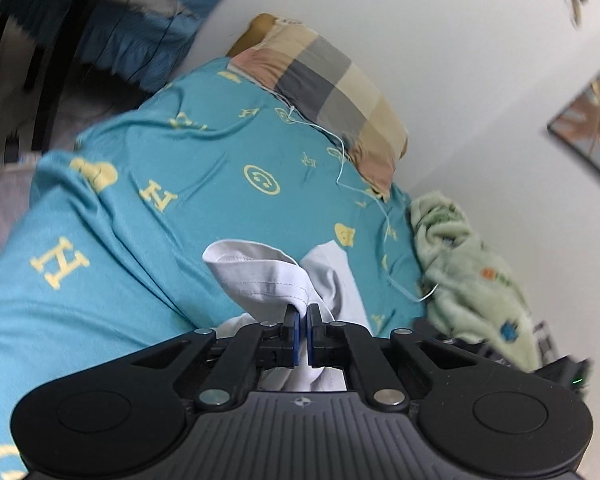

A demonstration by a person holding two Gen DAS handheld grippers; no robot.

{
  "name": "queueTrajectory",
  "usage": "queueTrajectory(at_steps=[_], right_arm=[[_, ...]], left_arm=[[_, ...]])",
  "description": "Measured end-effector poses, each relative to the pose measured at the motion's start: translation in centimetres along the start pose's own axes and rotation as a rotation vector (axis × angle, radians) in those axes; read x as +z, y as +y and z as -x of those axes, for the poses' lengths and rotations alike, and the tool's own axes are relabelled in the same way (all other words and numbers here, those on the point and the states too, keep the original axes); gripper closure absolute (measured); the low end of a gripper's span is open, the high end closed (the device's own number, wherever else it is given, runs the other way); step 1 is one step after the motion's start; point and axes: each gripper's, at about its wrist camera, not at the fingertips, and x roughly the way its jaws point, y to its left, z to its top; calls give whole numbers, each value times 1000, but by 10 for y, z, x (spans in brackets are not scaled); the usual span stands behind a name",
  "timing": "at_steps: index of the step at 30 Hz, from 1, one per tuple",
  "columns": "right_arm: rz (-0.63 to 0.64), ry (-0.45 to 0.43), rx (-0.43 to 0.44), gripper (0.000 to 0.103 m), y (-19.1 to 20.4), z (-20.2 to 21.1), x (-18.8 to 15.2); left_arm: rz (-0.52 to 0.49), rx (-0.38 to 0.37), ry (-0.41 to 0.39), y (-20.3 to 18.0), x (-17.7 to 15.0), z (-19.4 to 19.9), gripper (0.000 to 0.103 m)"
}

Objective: Fold clothes

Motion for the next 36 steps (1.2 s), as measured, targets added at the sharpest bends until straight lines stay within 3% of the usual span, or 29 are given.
queueTrajectory(at_steps=[3, 5, 6, 7, 8, 9, 14, 17, 20, 22, 25, 30, 32, 34, 36], right_arm=[[95, 68, 31, 35, 18, -29, -6], [189, 104, -20, 35, 29, -47, -15], [226, 118, -57, 44, 31, -54, -20], [235, 126, -88, 73, 30, -58, -22], [229, 132, -115, 89, 26, -59, -22], [222, 139, -141, 94, 23, -61, -22], [85, -6, -205, 96, 2, -15, 5], [-16, -111, -292, 96, -17, 27, 15], [-124, -150, -415, 96, -46, 57, 11], [-181, -131, -495, 95, -61, 66, 4], [-263, -100, -514, 94, -73, 65, -4], [-272, -112, -519, 91, -69, 65, -3], [-284, -133, -515, 83, -68, 70, -2], [-294, -165, -516, 53, -64, 77, 1], [-287, -211, -508, 32, -58, 86, 6]], left_arm=[[1, 3, 8, -2, -1, 0, 100], [-2, 8, 7, -1, -2, -1, 99], [-1, 11, 5, 0, -2, -3, 99], [8, 11, 6, 1, -3, -4, 99], [19, 10, 8, 3, -3, -6, 99], [22, 9, 8, 5, -2, -7, 99], [6, 1, 2, 3, -2, -3, 99], [-6, 12, 4, 1, -5, -1, 99], [-18, 38, 15, 0, -8, -2, 99], [-29, 68, 26, 0, -11, -3, 99], [-36, 99, 29, 2, -13, -2, 98], [-44, 160, -15, 1, -11, 15, 56], [-76, 160, -61, -7, -8, 27, 47], [-122, 143, -112, -18, -5, 35, 34], [-170, 132, -149, -32, -2, 36, 25]])
